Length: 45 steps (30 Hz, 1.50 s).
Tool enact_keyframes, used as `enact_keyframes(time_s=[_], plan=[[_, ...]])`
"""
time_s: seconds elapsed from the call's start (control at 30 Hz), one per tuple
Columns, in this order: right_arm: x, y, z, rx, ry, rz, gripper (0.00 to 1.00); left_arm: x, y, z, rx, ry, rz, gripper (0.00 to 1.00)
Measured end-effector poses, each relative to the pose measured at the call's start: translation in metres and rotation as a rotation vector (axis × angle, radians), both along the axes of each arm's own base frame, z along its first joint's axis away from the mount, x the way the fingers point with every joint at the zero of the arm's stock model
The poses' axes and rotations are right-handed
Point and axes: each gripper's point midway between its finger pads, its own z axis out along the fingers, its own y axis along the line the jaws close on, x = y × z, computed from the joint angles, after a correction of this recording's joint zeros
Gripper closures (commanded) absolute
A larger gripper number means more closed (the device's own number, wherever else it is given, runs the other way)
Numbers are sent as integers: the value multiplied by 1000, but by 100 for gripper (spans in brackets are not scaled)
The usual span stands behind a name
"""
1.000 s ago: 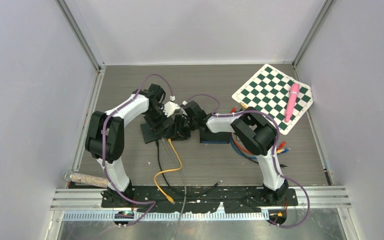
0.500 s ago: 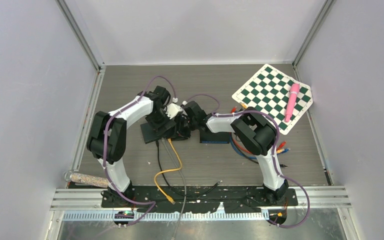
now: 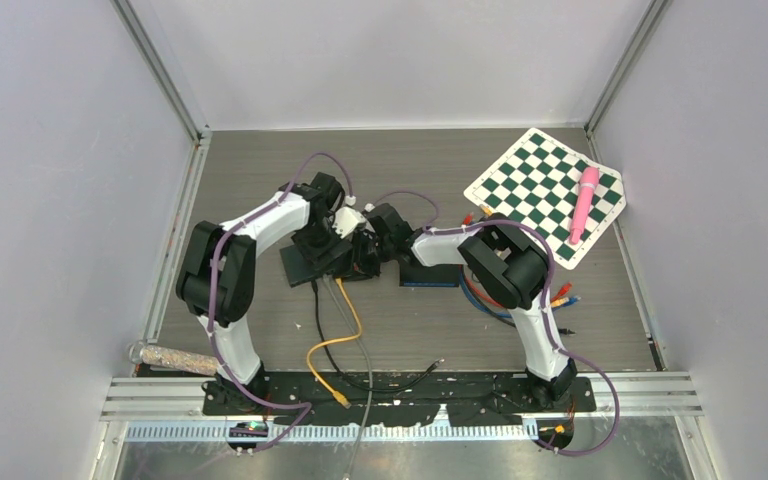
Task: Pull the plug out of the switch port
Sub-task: Pull the connector from the switch port.
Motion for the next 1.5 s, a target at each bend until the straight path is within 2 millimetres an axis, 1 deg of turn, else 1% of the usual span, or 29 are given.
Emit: enact_keyframes(time_s=[0.03,0.13,0.43,1.03,1.33,1.5], plan=[[0,0,0,0,0,1,91,0,0,0,0,0,-1,39],[0,0,0,0,-2,1,95,0,0,0,0,0,-1,39],[-1,-2,0,1,-40,34,95,-1,0,0,0,4,14,45],[-7,-11,2,26,-98,93,95,-5,-7,0,-19,14,23,47],[-18,-15,2,50,-87,118,95,-10,-9,0,-32,36,29,47],[-27,-16,4,66,-64,148,95,-8,-7,0,-28,29,37,47]])
